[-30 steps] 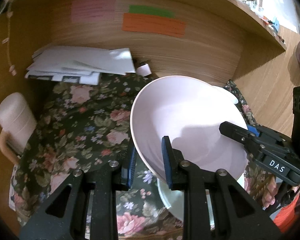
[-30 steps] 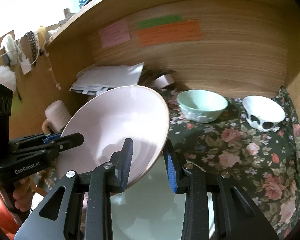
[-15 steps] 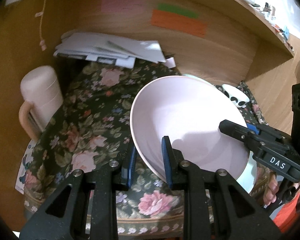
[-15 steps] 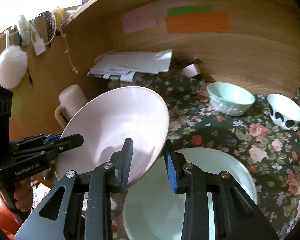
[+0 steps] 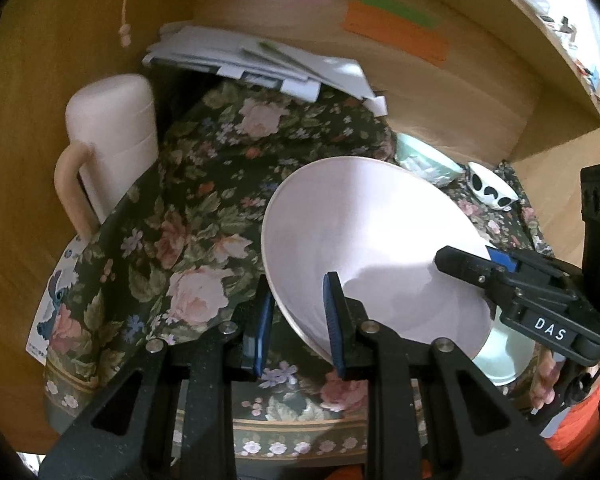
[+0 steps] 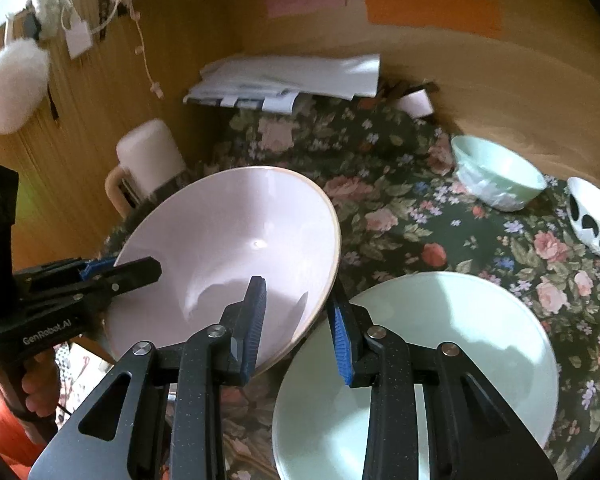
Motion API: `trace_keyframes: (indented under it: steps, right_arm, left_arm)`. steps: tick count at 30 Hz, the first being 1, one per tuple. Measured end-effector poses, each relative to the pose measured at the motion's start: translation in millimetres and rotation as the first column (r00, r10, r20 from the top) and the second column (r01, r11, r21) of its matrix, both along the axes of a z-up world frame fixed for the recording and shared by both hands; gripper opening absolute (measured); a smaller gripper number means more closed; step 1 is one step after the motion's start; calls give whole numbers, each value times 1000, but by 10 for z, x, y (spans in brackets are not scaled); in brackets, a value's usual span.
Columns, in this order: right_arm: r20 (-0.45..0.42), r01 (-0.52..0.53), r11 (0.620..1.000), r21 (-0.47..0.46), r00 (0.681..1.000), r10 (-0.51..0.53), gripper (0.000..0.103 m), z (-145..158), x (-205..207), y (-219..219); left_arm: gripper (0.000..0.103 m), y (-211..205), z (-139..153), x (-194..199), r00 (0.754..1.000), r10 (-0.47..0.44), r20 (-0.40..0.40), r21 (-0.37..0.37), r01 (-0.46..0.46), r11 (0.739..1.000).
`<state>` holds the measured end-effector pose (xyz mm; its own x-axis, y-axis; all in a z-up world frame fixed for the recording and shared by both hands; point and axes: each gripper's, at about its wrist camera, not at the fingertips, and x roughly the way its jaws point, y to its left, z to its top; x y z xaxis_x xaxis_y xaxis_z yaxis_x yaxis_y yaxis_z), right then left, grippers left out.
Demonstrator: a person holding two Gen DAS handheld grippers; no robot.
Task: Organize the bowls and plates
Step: 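Lift the pale pink bowl with both grippers and carry it beside the plates, then lower the pale pink bowl onto the cloth and open both grippers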
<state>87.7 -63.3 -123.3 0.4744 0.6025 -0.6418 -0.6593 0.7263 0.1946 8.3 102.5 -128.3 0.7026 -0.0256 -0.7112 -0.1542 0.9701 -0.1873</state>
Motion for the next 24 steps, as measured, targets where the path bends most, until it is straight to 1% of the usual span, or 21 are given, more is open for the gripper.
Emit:
trace_keyframes:
  steps: [10, 12, 18, 19, 22, 24]
  right_arm:
    - [-48, -20, 996, -84, 999, 16, 28, -201, 70, 235]
    - [-37, -21, 995, -101, 999, 17, 28, -207, 58, 260]
    - [-45, -38, 992, -122, 998, 32, 30, -214, 59, 262]
    - [-33, -32, 992, -122, 999, 28, 30, -199, 49, 252]
    - [-19, -26, 993, -113, 1000, 24, 30, -150, 48, 223]
    - [-5, -16, 995, -103, 1000, 16, 33, -111, 48, 185]
  left_arm:
    - [24, 204, -251, 0, 998, 18, -54, -23, -20, 1000]
    - [24, 212, -272, -2, 999, 14, -52, -23, -15, 1000]
    - [24, 209, -281, -1, 999, -5, -48, -12, 5, 1000]
    - [24, 207, -277, -3, 999, -5, -45, -5, 5, 1000]
    - [25, 182, -232, -30, 1000, 17, -16, 55, -16, 998]
    - [27, 181, -200, -31, 1000, 16, -12, 67, -15, 998]
